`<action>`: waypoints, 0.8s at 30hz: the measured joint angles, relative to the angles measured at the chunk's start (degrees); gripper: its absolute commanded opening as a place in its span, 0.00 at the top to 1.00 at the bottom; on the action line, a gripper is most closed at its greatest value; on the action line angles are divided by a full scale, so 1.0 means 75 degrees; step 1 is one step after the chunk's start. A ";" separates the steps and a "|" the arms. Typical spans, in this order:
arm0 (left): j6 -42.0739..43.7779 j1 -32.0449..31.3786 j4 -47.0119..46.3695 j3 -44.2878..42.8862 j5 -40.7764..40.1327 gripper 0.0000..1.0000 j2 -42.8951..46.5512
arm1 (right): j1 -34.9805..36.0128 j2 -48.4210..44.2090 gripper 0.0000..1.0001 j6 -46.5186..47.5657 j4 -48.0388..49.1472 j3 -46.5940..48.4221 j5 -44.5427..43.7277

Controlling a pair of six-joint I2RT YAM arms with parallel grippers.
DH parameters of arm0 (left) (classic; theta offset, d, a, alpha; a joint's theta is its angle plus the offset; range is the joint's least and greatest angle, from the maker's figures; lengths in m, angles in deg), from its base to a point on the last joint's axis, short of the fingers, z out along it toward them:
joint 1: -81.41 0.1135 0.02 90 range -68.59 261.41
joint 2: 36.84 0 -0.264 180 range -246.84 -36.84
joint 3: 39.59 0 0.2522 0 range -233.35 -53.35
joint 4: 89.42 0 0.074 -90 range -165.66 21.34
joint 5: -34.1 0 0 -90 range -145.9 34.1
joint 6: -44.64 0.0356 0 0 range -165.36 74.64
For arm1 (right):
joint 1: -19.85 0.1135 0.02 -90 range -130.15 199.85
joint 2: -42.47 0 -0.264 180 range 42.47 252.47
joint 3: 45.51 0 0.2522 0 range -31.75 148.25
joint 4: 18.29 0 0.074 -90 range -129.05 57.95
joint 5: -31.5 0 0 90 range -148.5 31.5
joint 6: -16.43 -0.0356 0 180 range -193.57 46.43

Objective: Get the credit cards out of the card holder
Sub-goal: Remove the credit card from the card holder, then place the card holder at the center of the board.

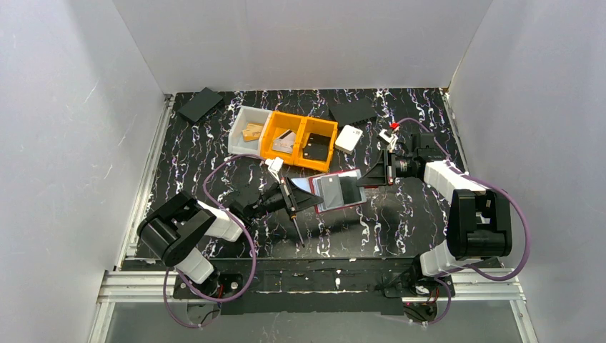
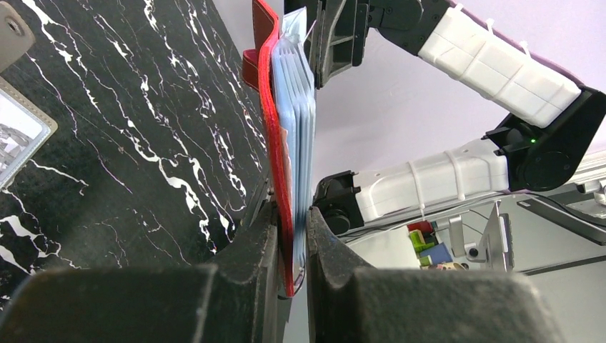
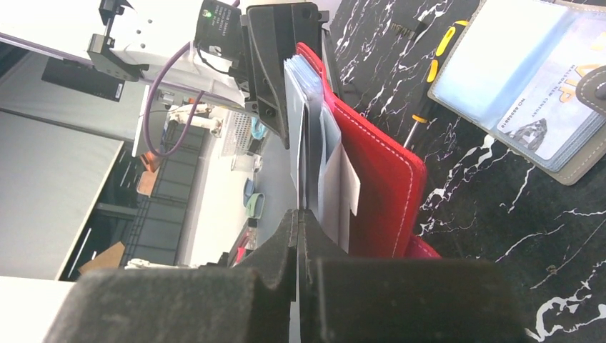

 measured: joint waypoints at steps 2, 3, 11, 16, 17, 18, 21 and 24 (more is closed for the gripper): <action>0.0000 0.0003 0.0009 0.0003 0.0035 1.00 0.0000 | -0.0003 -0.0017 0.99 -0.0029 0.0073 0.0000 0.0003; 0.0000 0.0017 0.0009 0.0003 0.0055 1.00 0.0000 | -0.0003 -0.0023 0.99 -0.0052 0.0108 0.0000 0.0003; 0.0000 0.0076 -0.0015 0.0169 0.0256 1.00 -0.0697 | -0.0772 -0.0082 0.99 -0.0213 0.0452 -0.0204 -0.0006; 0.0029 0.0041 0.0090 0.0184 0.0332 1.00 -0.1445 | -0.0941 -0.0210 0.99 -0.0405 0.0784 -0.0490 -0.0073; 0.0038 0.0006 0.0087 0.0169 0.0332 1.00 -0.1559 | -0.0927 -0.0224 0.99 -0.0425 0.0851 -0.0504 -0.0096; 0.0038 -0.0070 0.0090 0.0114 0.0329 0.99 -0.1743 | -0.0921 -0.0230 0.99 -0.0452 0.0924 -0.0513 -0.0122; 0.0041 -0.0329 0.0111 -0.0102 0.0259 0.92 -0.2229 | -0.0921 -0.0230 0.99 -0.0504 0.1064 -0.0513 -0.0207; 0.0044 -0.0557 0.0233 -0.0169 0.0009 0.84 -0.2579 | -0.0921 -0.0230 0.99 -0.0513 0.1169 -0.0516 -0.0239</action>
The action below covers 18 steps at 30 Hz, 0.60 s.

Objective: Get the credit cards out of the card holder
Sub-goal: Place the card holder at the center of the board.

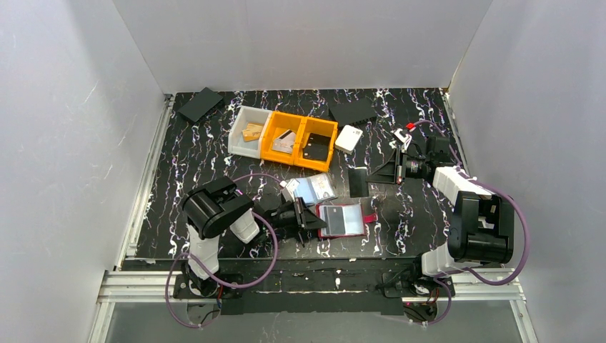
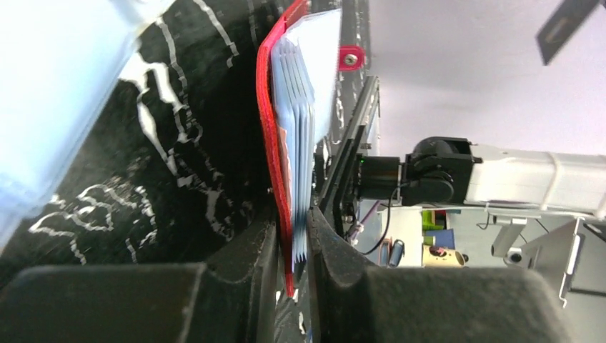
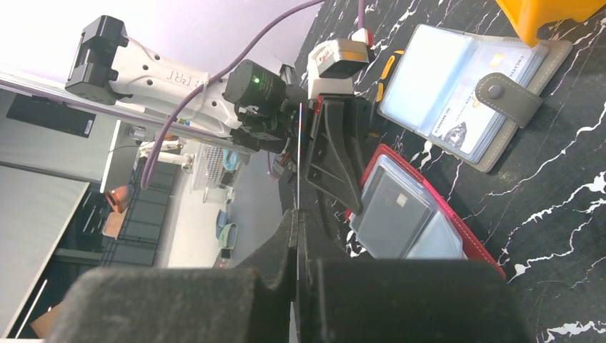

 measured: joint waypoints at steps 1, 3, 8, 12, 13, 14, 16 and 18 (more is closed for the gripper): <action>0.0009 -0.0055 0.0061 0.0020 -0.0122 0.81 -0.0052 | 0.0000 0.0000 0.99 0.0000 0.0015 0.0000 -0.0017; 0.0023 -0.0105 0.0149 0.0111 -0.0329 0.72 -0.0044 | 0.0000 0.0000 0.99 -0.0012 0.0064 -0.0017 -0.0026; 0.0312 -0.0149 0.1064 0.0265 -0.0813 0.34 0.0868 | 0.0000 0.0023 0.99 -0.0020 0.0146 -0.0114 -0.0050; 0.0965 -0.0300 0.3244 0.0163 -0.1370 0.30 0.2818 | 0.0000 0.0052 0.99 -0.0017 0.0160 -0.0122 -0.0050; 0.1160 -0.0358 0.3818 0.0114 -0.1539 0.26 0.3401 | 0.0000 0.0052 0.99 -0.0012 0.0160 -0.0122 -0.0047; 0.1361 -0.0396 0.4307 0.0070 -0.1679 0.21 0.3960 | 0.0000 0.0052 0.99 -0.0003 0.0160 -0.0122 -0.0047; 0.1711 -0.0452 0.5080 0.0058 -0.1970 0.10 0.5047 | 0.0000 0.0052 0.99 0.0047 0.0154 -0.0122 -0.0044; 0.2002 -0.0466 0.5590 0.0061 -0.2224 0.02 0.5963 | 0.0000 0.0058 0.99 0.0160 0.0134 -0.0122 -0.0029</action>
